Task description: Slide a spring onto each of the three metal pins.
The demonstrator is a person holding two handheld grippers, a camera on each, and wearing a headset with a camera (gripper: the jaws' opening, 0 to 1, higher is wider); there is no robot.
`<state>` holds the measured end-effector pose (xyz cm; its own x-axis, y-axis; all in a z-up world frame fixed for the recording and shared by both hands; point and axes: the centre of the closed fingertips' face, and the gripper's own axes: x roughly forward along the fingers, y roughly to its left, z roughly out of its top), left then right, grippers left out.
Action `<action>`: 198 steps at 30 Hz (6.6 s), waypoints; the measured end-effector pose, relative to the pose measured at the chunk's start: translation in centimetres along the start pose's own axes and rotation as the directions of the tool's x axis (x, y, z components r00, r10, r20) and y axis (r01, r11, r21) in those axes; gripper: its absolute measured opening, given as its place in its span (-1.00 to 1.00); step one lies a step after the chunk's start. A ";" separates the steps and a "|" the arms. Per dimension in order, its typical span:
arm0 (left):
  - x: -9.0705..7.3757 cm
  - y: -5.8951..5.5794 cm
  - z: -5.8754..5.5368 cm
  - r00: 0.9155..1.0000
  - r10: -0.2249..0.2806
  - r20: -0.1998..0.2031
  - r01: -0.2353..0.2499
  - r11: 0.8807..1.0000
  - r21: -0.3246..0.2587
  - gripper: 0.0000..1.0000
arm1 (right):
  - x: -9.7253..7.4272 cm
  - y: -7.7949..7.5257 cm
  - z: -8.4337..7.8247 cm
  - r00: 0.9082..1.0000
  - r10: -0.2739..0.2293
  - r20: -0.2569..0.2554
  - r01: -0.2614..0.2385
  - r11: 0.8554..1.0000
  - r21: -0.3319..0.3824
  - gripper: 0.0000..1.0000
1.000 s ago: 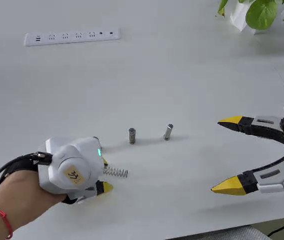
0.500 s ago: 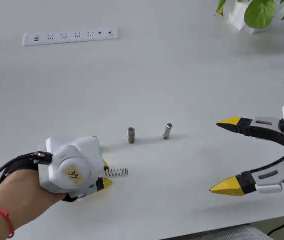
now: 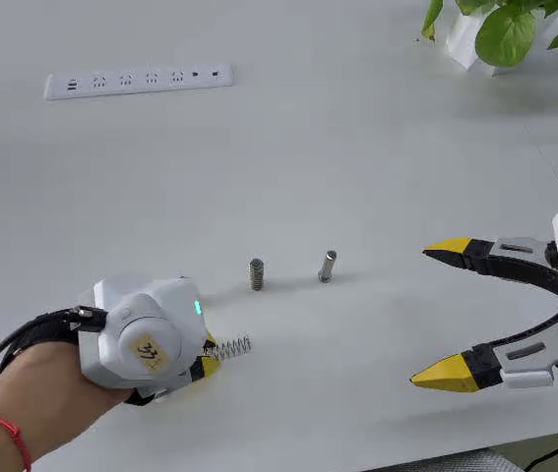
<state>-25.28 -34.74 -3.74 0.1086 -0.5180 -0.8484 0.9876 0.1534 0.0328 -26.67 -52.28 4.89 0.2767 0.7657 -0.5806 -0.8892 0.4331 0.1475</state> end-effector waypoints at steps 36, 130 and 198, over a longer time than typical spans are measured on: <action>-6.0 0.0 5.9 0.954 0.088 0.285 -0.048 0.989 -0.142 -0.87 | -0.9 1.0 5.0 0.999 0.014 0.035 -0.012 0.998 -0.055 0.63; -13.0 -1.7 15.4 0.751 0.074 0.656 0.039 0.987 -0.156 -0.85 | 0.7 7.3 16.7 0.962 0.263 0.078 -0.254 0.961 -0.107 -0.88; -12.8 -2.6 16.5 0.712 0.039 0.701 0.094 0.984 -0.150 -0.87 | 1.9 8.4 14.2 0.746 0.270 -0.608 -0.607 0.650 -0.457 -0.81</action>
<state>-27.37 -42.36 15.77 0.1953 -0.9529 -0.2322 0.9652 0.2287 -0.1266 -28.45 -40.40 16.44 -0.2552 0.3991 -0.8807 -0.9126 -0.4005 0.0829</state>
